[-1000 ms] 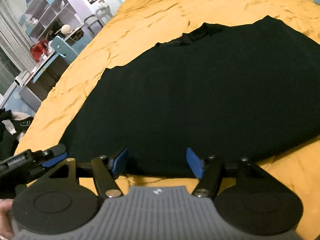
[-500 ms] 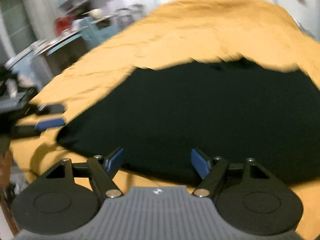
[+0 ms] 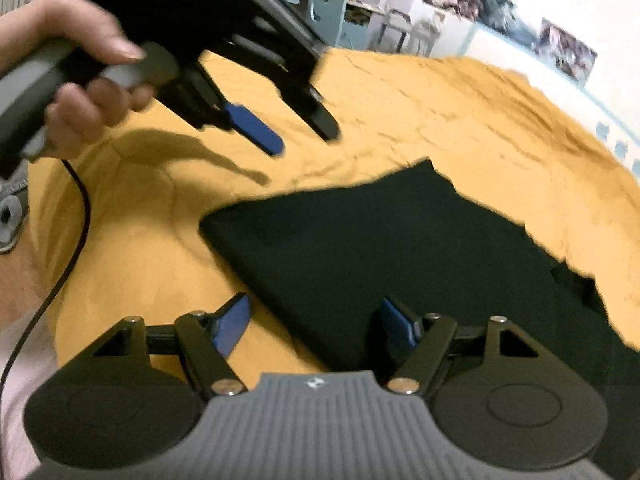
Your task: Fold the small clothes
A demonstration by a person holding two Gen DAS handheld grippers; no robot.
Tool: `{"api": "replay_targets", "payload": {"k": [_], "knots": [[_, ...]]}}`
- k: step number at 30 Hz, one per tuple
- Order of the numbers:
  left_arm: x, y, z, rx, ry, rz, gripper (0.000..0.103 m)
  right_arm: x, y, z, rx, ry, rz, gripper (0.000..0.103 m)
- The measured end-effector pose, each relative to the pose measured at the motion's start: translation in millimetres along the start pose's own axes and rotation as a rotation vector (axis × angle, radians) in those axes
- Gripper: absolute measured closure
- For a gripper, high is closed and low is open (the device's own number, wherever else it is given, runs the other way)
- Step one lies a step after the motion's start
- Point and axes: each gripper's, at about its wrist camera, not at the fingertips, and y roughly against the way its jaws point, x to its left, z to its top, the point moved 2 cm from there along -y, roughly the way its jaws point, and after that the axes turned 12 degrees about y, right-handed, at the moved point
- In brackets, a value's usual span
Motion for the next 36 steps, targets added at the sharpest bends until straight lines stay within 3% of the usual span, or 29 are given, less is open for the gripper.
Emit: {"api": "replay_targets", "payload": {"k": [6, 10, 13, 25, 36], "knots": [[11, -46, 36, 0.099, 0.094, -0.075, 0.047, 19, -26, 25, -0.026, 0.099, -0.082, 0.034], [16, -84, 52, 0.154, 0.157, -0.086, 0.047, 27, -35, 35, -0.042, 0.138, -0.134, 0.037], [17, -111, 61, 0.180, 0.185, -0.098, 0.047, 29, -38, 40, -0.049, 0.135, -0.117, 0.045], [10, -194, 89, 0.304, 0.249, -0.151, 0.045, 17, -44, 38, -0.045, 0.032, -0.049, 0.045], [3, -211, 92, 0.324, 0.254, -0.127, 0.045, 17, -47, 40, -0.042, 0.003, -0.043, 0.045]]}}
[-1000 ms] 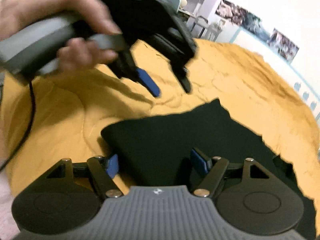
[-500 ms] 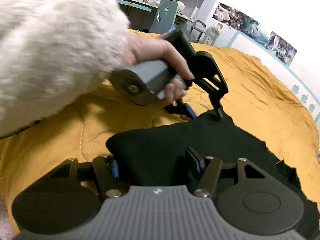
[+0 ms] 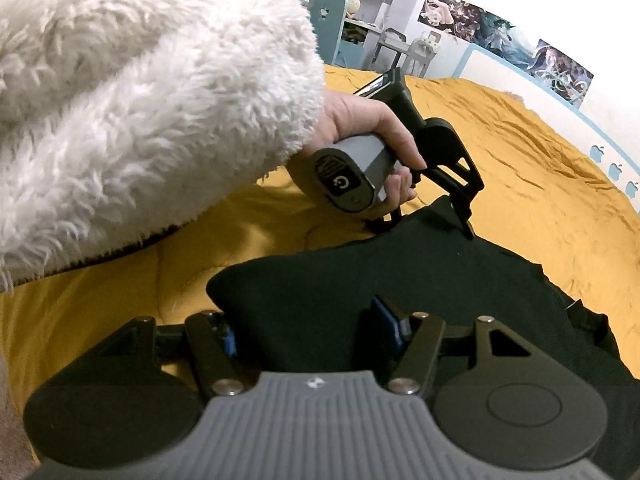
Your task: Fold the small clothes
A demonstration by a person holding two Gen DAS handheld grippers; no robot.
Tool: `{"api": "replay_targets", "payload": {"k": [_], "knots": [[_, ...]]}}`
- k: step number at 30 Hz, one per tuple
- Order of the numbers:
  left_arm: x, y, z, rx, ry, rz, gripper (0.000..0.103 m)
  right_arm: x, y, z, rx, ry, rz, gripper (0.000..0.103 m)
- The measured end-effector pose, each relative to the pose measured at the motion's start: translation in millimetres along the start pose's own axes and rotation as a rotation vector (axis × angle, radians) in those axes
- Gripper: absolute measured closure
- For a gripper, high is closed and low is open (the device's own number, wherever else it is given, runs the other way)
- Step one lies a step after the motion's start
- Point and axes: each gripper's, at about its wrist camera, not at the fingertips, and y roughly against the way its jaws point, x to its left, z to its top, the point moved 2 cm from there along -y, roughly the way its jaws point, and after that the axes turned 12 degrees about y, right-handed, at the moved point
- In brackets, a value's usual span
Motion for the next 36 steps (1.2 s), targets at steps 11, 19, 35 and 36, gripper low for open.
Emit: {"api": "replay_targets", "payload": {"k": [11, 19, 35, 36], "knots": [[-5, 0, -3, -0.019, -0.044, 0.024, 0.056, 3, 1, 2, 0.007, -0.029, 0.018, 0.071], [-18, 6, -11, -0.055, -0.052, 0.062, 0.082, -15, 12, -4, -0.016, -0.148, 0.012, 0.103], [-125, 3, -57, -0.147, -0.215, 0.213, 0.085, -78, 87, -37, -0.115, -0.391, -0.039, 0.103], [-134, 0, -62, -0.153, -0.226, 0.222, 0.085, -83, 94, -41, -0.122, -0.408, -0.049, 0.103]]}}
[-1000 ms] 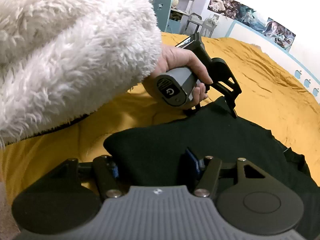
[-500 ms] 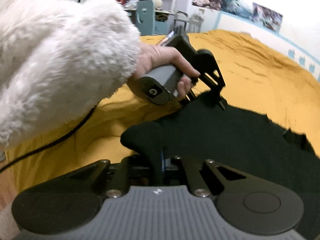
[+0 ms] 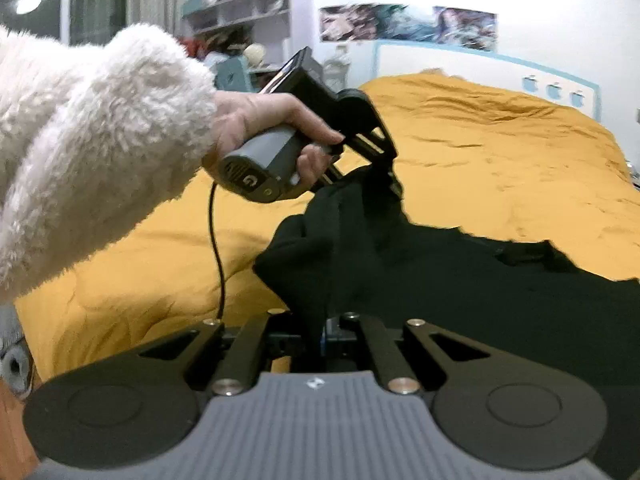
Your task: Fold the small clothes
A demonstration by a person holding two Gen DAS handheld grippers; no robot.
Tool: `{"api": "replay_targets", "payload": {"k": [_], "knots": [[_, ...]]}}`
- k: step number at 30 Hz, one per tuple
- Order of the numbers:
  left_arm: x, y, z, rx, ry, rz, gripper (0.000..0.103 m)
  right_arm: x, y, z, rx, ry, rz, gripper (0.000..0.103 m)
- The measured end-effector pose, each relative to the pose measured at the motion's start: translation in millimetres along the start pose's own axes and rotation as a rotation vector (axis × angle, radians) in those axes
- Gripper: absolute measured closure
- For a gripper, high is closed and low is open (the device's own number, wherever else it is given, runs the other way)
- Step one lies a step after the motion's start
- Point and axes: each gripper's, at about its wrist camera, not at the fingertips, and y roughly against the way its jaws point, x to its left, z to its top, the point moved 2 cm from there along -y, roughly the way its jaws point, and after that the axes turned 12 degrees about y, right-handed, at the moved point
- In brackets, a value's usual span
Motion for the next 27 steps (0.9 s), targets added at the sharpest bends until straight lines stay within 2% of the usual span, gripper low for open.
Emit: {"api": "replay_targets", "payload": {"k": [6, 17, 27], "knots": [[-59, -18, -25, -0.004, -0.096, 0.060, 0.085, -49, 36, -15, -0.032, -0.117, -0.067, 0.103], [-164, -93, -97, 0.084, -0.236, 0.071, 0.085, -131, 93, -70, -0.053, -0.305, -0.181, 0.103], [-217, -161, -144, 0.128, -0.290, 0.107, 0.085, -215, 125, -135, -0.073, -0.537, -0.301, 0.103]]}}
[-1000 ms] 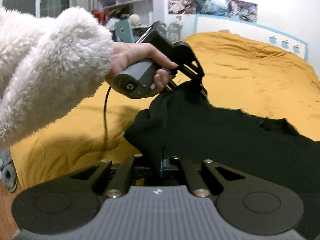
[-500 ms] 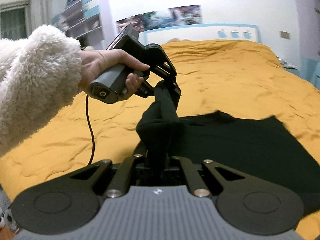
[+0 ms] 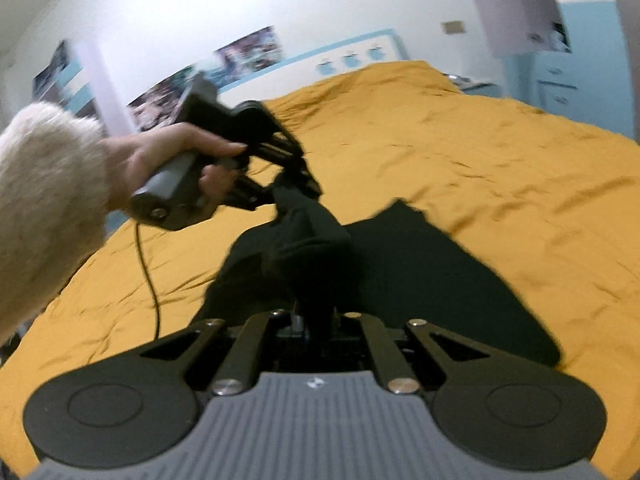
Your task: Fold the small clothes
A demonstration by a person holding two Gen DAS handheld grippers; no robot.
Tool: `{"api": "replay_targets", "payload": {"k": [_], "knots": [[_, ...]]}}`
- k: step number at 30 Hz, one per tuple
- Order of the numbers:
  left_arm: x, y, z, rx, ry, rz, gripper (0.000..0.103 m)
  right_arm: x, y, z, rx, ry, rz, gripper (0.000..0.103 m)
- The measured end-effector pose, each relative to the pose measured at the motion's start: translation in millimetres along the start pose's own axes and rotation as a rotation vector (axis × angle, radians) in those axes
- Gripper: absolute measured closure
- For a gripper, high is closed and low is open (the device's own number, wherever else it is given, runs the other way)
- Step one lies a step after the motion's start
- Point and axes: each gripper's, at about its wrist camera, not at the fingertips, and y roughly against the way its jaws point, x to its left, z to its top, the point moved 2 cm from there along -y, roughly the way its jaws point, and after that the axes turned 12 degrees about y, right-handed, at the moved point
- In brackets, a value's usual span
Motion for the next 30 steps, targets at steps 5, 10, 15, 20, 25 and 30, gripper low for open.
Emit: {"api": "replay_targets", "payload": {"k": [5, 10, 15, 20, 25, 30], "knots": [[-18, -29, -11, 0.013, -0.020, 0.050, 0.085, -42, -9, -8, 0.025, -0.115, -0.008, 0.103], [-29, -40, -19, 0.008, -0.032, 0.084, 0.085, -63, -18, -13, 0.023, -0.186, -0.010, 0.103], [-38, -47, -22, 0.013, -0.050, 0.095, 0.085, -73, -19, -17, 0.021, -0.227, -0.014, 0.103], [-46, -53, -24, 0.017, -0.067, 0.099, 0.084, -74, -15, -18, 0.016, -0.251, -0.023, 0.103], [-50, -61, -29, 0.024, -0.073, 0.095, 0.084, -77, -10, -25, 0.020, -0.277, -0.033, 0.103], [-54, -77, -31, 0.034, -0.105, 0.132, 0.074, -81, -10, -29, 0.023, -0.304, -0.051, 0.103]]}}
